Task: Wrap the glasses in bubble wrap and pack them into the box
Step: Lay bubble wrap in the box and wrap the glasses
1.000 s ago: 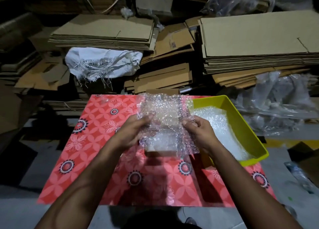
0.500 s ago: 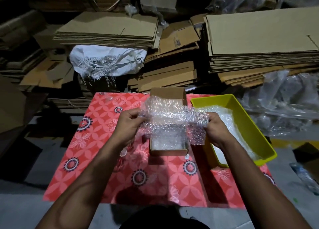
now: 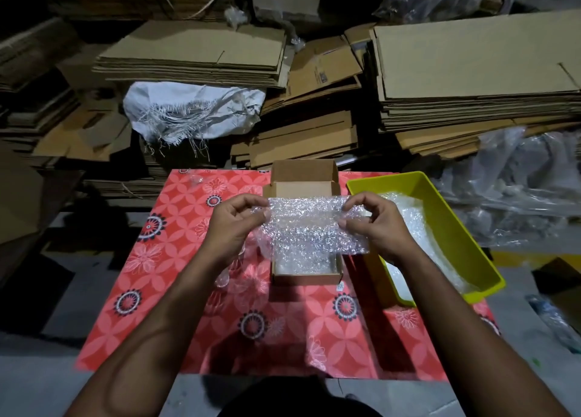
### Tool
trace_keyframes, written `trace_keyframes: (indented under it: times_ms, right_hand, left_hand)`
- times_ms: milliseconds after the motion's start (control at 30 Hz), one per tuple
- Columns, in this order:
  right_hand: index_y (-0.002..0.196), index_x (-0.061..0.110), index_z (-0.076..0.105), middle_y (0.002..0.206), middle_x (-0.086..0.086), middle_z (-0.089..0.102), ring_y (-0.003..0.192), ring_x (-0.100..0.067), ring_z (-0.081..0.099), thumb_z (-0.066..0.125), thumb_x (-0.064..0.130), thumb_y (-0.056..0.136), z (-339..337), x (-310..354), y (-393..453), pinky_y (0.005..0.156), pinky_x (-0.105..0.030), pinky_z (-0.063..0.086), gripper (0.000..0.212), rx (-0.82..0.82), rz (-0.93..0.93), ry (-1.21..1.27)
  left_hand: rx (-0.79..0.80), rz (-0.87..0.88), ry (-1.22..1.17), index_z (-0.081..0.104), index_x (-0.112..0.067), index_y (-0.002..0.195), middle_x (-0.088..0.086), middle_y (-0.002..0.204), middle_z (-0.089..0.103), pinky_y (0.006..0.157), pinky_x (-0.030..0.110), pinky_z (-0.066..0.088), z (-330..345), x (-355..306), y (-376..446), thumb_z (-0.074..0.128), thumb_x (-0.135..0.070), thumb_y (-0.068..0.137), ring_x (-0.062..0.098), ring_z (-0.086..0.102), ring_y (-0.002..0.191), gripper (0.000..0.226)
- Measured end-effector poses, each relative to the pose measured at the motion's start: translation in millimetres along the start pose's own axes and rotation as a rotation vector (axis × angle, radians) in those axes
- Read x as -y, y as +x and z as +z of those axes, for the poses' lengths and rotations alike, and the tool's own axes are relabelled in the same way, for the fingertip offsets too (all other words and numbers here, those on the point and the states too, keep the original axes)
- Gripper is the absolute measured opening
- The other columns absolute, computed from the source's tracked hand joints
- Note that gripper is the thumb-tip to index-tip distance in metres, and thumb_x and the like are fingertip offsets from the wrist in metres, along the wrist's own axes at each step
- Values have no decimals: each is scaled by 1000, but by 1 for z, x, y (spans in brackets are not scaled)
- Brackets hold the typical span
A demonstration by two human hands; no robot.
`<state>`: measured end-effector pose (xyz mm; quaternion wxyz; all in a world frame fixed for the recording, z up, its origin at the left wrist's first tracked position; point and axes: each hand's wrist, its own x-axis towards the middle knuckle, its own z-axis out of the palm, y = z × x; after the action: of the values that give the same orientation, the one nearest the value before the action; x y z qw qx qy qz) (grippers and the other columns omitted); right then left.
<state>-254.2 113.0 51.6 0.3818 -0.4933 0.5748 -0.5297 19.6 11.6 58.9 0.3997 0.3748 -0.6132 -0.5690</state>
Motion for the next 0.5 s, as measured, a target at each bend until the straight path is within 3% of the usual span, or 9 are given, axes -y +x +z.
trace_keyframes:
  times_ms: [33,67,100,133,200,267,333,400,500]
  right_hand:
    - [102,18,66,105,-10,65,78,-5,48,85,1,73,-1,4,-1,71,-35,50,39,-19,-16,-9]
    - [111,19,62,102,-8,63,85,0,64,83,-4,74,-1,9,-1,72,-31,50,48,-35,-25,-10]
    - [120,18,58,91,-6,60,95,11,25,81,-7,75,-2,13,0,70,-23,48,56,-44,-30,-1]
    - [126,16,53,79,1,52,64,8,35,80,-7,77,-3,16,1,63,-17,47,61,-51,-36,-19]
    - [132,19,47,70,11,36,53,3,36,80,-3,79,-4,21,7,50,-15,39,66,-25,-68,-120]
    - [133,23,45,66,2,37,56,-2,42,81,1,80,-3,27,14,51,-20,44,67,46,-95,-192]
    - [133,31,46,71,-29,45,67,-19,53,80,6,79,2,36,21,63,-39,59,68,150,-104,-203]
    - [131,37,48,82,-43,47,72,-31,54,80,9,77,6,41,28,73,-60,58,68,240,-100,-209]
    - [132,32,50,89,-30,63,84,-38,68,80,6,77,14,47,32,79,-58,58,68,223,-103,-196]
  left_hand:
    - [8,-16,-2,69,-9,104,0,110,71,85,26,54,-4,0,-1,74,3,82,8,68,98,25]
    - [20,-35,-11,66,-8,110,1,115,69,84,25,56,-8,-1,-1,75,6,80,6,68,99,34]
    - [43,-48,5,64,-9,115,3,118,68,82,25,57,-12,-3,-2,76,8,78,7,69,99,43]
    - [86,-57,53,62,-12,120,6,118,67,80,27,59,-17,-3,-1,78,8,76,11,69,98,51]
    - [190,-44,210,61,-22,124,4,113,69,82,32,59,-25,-7,3,87,-5,70,18,69,100,63]
    - [250,3,368,58,-31,130,-7,118,69,88,30,56,-26,-14,8,92,-29,62,11,66,108,76]
    - [317,32,477,54,-35,136,-16,127,65,94,24,49,-16,-23,14,90,-42,62,-1,59,117,83]
    - [428,-9,499,55,-30,137,-17,124,65,92,20,48,1,-29,19,89,-31,71,-5,60,113,75]
    - [485,-28,501,69,-20,121,-11,112,72,90,24,54,24,-27,21,81,-14,82,7,69,100,41]
